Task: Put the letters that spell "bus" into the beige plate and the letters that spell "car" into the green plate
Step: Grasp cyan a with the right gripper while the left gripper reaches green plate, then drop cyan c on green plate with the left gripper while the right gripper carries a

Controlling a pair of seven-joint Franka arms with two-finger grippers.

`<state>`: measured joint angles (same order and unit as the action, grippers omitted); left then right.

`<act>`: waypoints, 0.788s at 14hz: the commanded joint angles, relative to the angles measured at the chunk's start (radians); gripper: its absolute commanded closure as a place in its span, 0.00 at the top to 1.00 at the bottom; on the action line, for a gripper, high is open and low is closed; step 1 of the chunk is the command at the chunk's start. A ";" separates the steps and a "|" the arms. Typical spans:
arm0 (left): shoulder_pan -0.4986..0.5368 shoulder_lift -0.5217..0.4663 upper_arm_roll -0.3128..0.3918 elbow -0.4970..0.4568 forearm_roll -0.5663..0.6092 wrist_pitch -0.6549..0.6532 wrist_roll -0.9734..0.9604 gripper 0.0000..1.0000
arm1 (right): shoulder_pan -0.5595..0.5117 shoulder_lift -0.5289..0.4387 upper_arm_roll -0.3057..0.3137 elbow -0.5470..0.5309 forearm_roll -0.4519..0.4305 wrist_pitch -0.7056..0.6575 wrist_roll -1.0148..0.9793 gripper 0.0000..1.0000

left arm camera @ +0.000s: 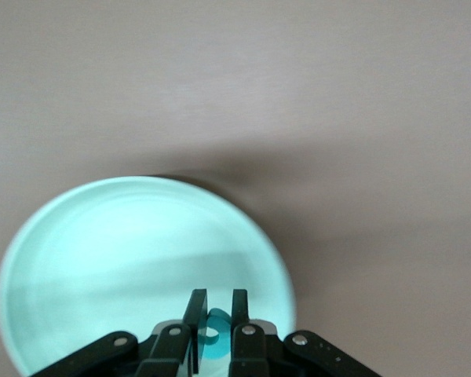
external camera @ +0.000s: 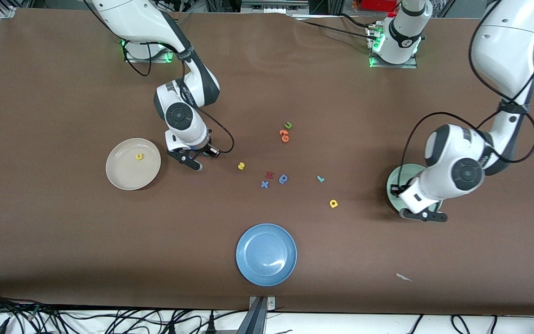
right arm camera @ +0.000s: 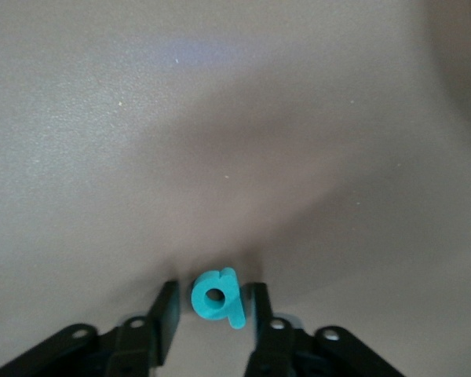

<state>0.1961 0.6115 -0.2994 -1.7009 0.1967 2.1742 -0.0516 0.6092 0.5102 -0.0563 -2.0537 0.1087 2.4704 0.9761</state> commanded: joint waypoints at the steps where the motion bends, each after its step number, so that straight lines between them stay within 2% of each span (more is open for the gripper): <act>1: 0.048 0.001 -0.010 0.000 0.035 -0.017 0.087 0.18 | 0.009 -0.001 -0.002 -0.005 0.009 0.015 0.007 0.16; 2: 0.055 0.002 -0.009 0.000 0.035 -0.017 0.104 0.34 | 0.009 -0.002 -0.002 -0.005 0.005 0.013 0.003 0.15; 3: 0.062 0.001 -0.009 -0.002 0.035 -0.017 0.111 0.78 | 0.009 -0.006 -0.003 0.000 0.002 0.010 0.003 0.13; 4: 0.060 0.001 -0.009 -0.003 0.035 -0.017 0.110 0.97 | 0.009 -0.015 -0.005 0.003 0.000 0.009 0.001 0.13; 6: 0.060 0.001 -0.009 -0.002 0.035 -0.017 0.110 1.00 | 0.007 -0.053 -0.013 0.023 -0.003 -0.020 -0.016 0.13; 7: 0.060 0.001 -0.009 -0.002 0.035 -0.017 0.110 1.00 | 0.007 -0.073 -0.037 0.026 -0.018 -0.060 -0.058 0.13; 9: 0.049 0.001 -0.010 0.003 0.033 -0.016 0.096 0.99 | 0.006 -0.113 -0.107 0.021 -0.072 -0.170 -0.218 0.13; 11: 0.031 0.002 -0.020 0.006 0.021 -0.007 0.047 0.99 | 0.006 -0.137 -0.190 0.009 -0.073 -0.206 -0.401 0.13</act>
<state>0.2469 0.6175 -0.3107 -1.7026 0.1967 2.1717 0.0413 0.6103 0.4165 -0.1774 -2.0155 0.0511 2.3022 0.7265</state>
